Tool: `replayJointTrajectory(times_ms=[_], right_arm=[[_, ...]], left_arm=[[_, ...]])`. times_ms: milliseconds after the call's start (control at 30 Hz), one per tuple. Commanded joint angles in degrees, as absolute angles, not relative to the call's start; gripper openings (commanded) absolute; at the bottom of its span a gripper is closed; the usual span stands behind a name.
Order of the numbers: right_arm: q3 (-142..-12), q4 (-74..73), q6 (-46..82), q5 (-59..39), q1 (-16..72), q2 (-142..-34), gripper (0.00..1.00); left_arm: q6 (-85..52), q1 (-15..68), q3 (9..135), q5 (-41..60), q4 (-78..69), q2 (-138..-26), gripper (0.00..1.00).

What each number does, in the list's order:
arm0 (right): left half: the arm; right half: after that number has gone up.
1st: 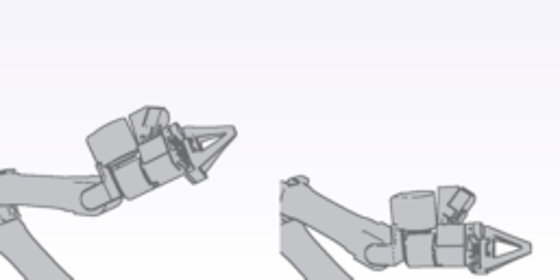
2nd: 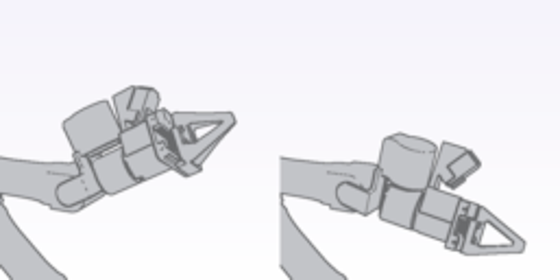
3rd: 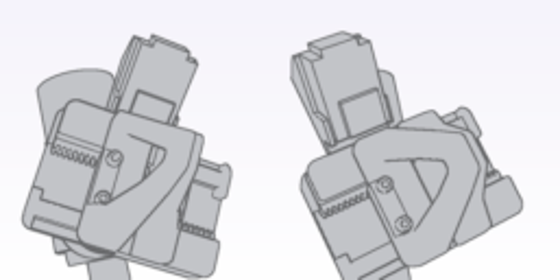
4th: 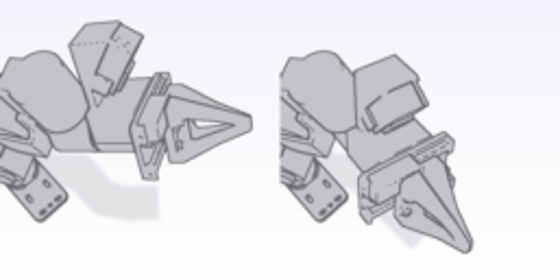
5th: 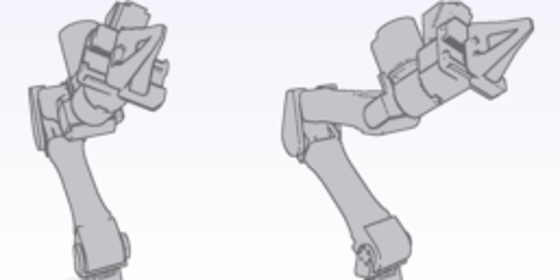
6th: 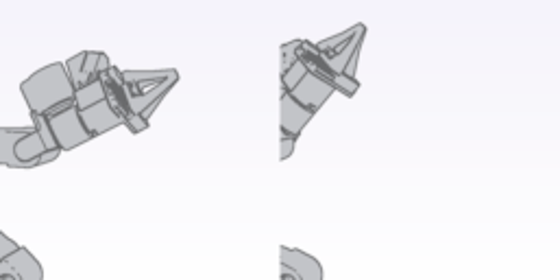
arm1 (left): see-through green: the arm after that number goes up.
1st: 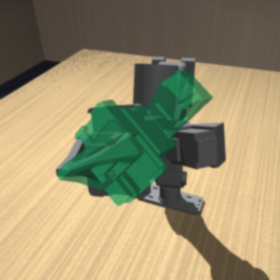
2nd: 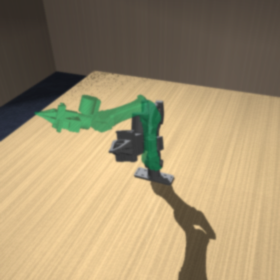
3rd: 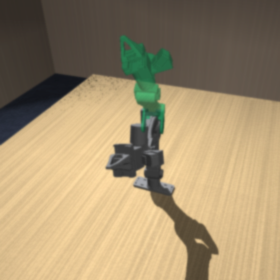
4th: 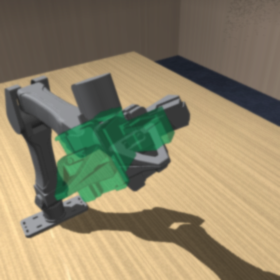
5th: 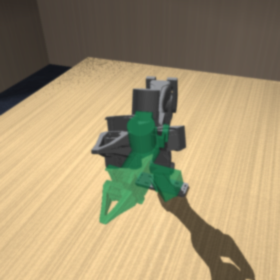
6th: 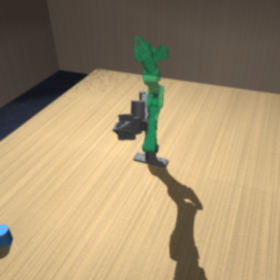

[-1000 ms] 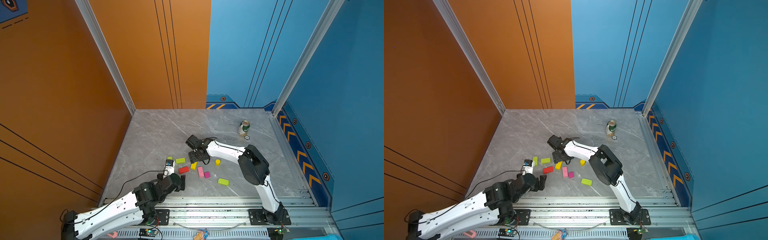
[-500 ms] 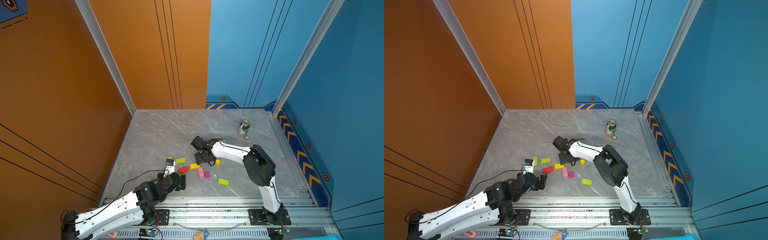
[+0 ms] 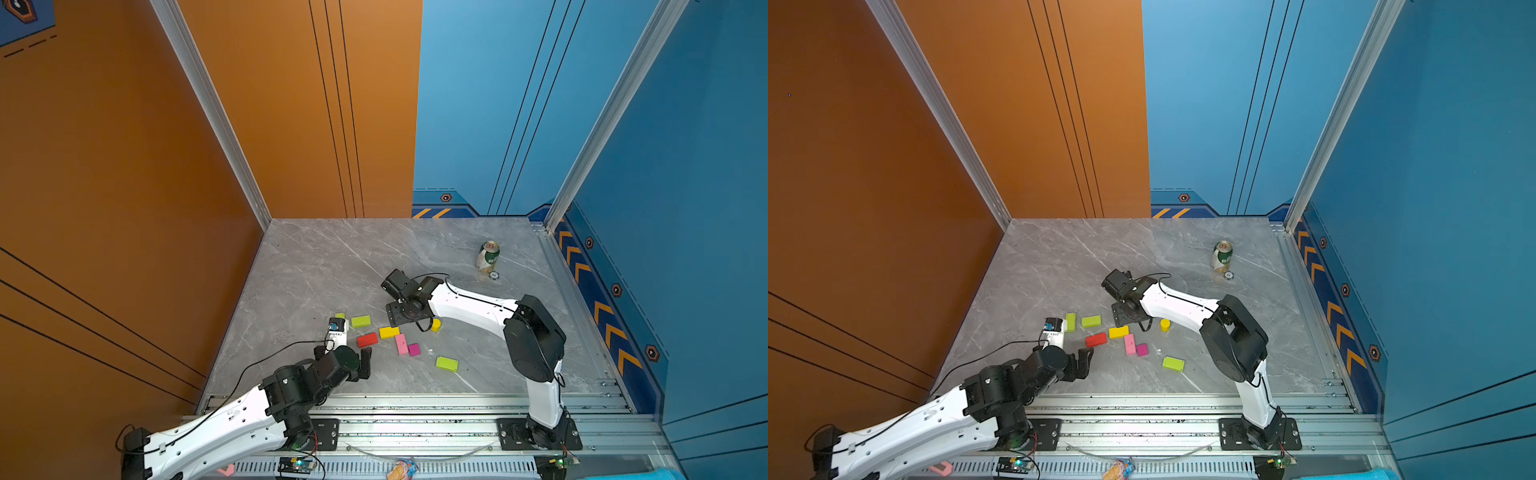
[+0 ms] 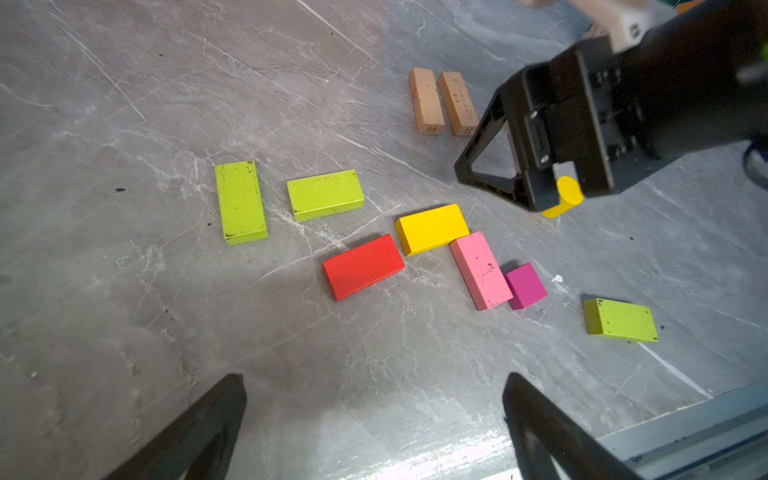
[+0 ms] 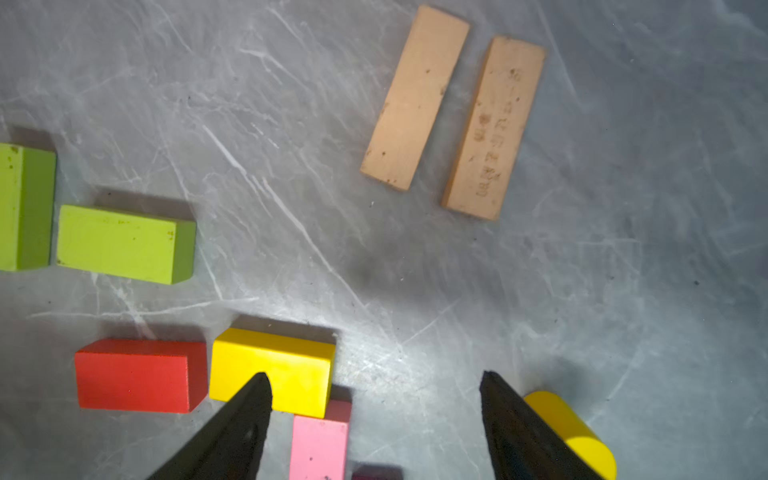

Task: Build the wood block tower
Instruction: 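Lower the right gripper onto the yellow block and close on it, then lift the yellow block with the right gripper and carry it toward the wooden planks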

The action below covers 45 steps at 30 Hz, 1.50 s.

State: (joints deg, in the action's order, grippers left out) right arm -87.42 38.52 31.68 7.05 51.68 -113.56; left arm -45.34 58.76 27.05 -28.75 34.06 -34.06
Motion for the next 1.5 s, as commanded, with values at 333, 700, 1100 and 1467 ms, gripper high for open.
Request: replayJointTrajectory(times_ms=[333, 700, 1100, 1467], right_arm=[[-88.00, 38.06, 36.87, 5.09, 55.01, -116.08, 0.80], [-89.46, 37.97, 37.85, 4.58, 56.32, -118.43, 0.80], [-90.29, 37.96, 39.36, 4.33, 56.60, -120.89, 0.80], [-90.83, 38.13, 41.13, 4.87, 56.92, -122.08, 0.79]], left_arm=[[-46.02, 58.62, 24.05, -27.00, 36.65, -30.47, 0.98], [-45.46, 58.61, 23.60, -26.81, 37.69, -29.01, 0.98], [-45.10, 58.60, 23.43, -26.98, 37.97, -28.46, 0.98], [-44.42, 58.53, 23.47, -27.03, 38.21, -28.28, 0.98]])
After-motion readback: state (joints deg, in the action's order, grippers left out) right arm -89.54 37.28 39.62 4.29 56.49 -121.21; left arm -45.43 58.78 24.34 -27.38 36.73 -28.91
